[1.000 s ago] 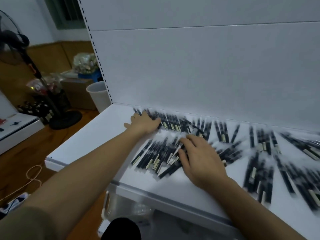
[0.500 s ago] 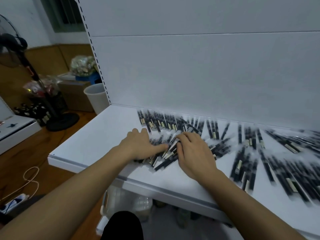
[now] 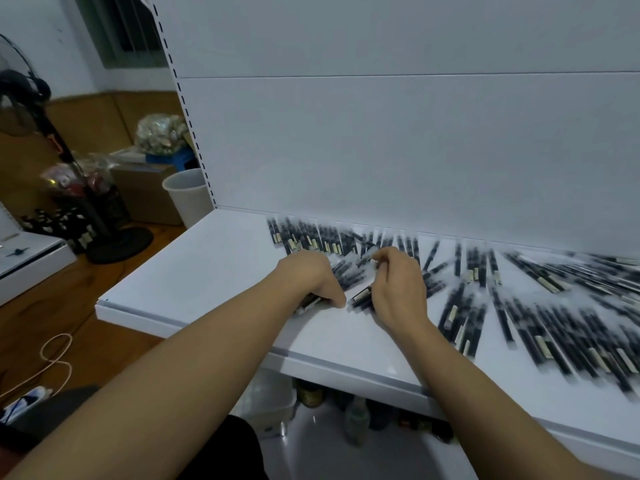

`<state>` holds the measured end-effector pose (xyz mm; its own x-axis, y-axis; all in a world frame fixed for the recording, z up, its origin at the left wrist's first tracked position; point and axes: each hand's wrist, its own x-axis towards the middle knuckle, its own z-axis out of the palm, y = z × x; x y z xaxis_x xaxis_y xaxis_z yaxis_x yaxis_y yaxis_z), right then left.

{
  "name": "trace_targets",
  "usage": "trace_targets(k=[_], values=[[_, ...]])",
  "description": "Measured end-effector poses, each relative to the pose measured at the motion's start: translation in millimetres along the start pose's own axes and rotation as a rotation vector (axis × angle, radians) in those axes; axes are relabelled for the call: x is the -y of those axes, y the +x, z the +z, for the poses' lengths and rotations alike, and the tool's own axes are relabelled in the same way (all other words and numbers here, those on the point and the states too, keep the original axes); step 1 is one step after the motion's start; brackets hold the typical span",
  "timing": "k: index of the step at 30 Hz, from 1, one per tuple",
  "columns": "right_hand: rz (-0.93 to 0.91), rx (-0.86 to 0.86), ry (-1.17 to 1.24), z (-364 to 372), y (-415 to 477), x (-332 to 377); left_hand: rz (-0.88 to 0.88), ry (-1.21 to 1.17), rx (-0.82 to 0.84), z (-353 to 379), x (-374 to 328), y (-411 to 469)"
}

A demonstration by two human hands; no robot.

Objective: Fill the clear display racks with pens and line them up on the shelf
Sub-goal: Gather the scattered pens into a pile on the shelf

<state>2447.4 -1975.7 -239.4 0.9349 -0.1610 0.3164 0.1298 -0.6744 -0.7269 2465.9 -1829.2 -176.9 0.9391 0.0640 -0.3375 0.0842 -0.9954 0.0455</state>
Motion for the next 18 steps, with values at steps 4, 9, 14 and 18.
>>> trace_targets(k=[4, 9, 14, 18], values=[[-0.033, 0.003, 0.006, -1.9, -0.7, -1.8, 0.026, -0.005, -0.092, 4.5, -8.4, 9.2], [-0.034, -0.002, 0.009, -2.1, 2.1, -3.0, 0.039, 0.002, -0.103, 2.1, -6.1, 13.9], [-0.028, -0.018, 0.018, -2.9, 1.7, -1.6, 0.005, -0.197, 0.016, -7.9, 7.1, 13.3], [-0.022, -0.018, 0.017, -3.0, 2.0, -0.3, 0.004, -0.365, 0.037, -24.9, 23.1, 9.9]])
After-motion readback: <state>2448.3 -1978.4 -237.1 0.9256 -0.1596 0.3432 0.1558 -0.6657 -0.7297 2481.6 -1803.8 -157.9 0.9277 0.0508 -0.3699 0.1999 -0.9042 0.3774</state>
